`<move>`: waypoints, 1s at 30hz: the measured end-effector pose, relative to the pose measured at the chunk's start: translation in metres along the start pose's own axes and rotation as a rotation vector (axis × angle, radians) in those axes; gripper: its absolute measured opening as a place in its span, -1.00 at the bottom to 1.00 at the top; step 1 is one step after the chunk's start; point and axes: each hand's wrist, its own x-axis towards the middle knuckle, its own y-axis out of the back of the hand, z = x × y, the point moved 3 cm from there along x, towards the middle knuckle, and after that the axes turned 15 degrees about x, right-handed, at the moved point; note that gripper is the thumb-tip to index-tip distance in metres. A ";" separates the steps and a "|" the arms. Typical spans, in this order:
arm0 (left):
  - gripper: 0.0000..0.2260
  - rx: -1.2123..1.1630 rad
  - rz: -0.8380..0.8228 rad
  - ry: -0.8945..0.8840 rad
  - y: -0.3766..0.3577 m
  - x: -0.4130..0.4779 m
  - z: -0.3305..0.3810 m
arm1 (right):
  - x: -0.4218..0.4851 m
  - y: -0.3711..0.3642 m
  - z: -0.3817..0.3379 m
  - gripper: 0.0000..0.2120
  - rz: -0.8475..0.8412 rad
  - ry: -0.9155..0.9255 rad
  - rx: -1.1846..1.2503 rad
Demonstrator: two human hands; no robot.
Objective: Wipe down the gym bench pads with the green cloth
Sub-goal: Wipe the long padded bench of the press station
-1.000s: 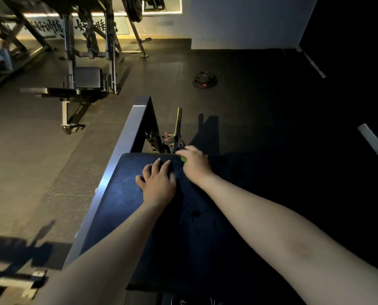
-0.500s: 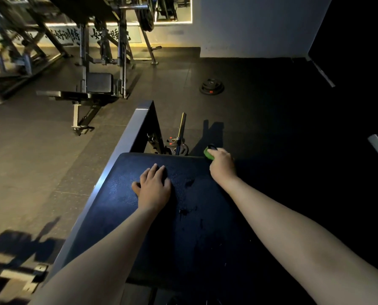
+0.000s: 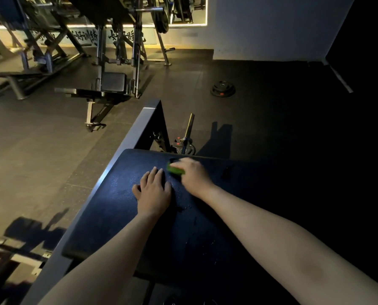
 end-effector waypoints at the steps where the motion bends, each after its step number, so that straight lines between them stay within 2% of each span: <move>1: -0.54 0.008 0.003 0.007 0.000 -0.002 0.000 | 0.003 0.014 0.008 -0.53 0.094 -0.024 -0.001; 3: -0.54 0.004 0.020 0.012 0.000 -0.004 0.000 | 0.010 0.042 0.027 -0.51 0.229 -0.100 -0.027; 5: -0.54 -0.006 0.038 0.018 0.000 -0.006 -0.001 | 0.012 0.056 0.044 -0.53 0.147 -0.229 -0.099; 8: -0.53 -0.023 0.046 0.029 0.001 -0.005 0.000 | 0.008 0.048 0.047 -0.38 -0.040 -0.305 -0.218; 13: -0.47 -0.029 0.059 0.033 0.000 -0.003 0.001 | 0.007 0.015 0.021 -0.45 0.053 -0.111 -0.216; 19: -0.37 -0.046 0.099 0.050 -0.001 0.000 -0.001 | 0.026 -0.031 -0.003 -0.50 -0.274 0.132 -0.126; 22: -0.34 -0.035 0.095 0.053 -0.004 0.001 -0.005 | 0.044 -0.025 -0.003 -0.49 -0.350 0.188 -0.144; 24: -0.32 -0.017 0.080 0.053 -0.005 0.001 -0.004 | 0.057 -0.006 0.009 -0.46 -0.291 0.136 -0.163; 27: -0.40 -0.015 0.078 0.053 -0.005 0.001 -0.004 | 0.065 0.027 0.038 -0.40 -0.113 -0.015 -0.247; 30: -0.43 -0.006 0.081 0.050 -0.006 0.001 -0.003 | 0.057 0.034 0.050 -0.42 0.002 -0.060 -0.210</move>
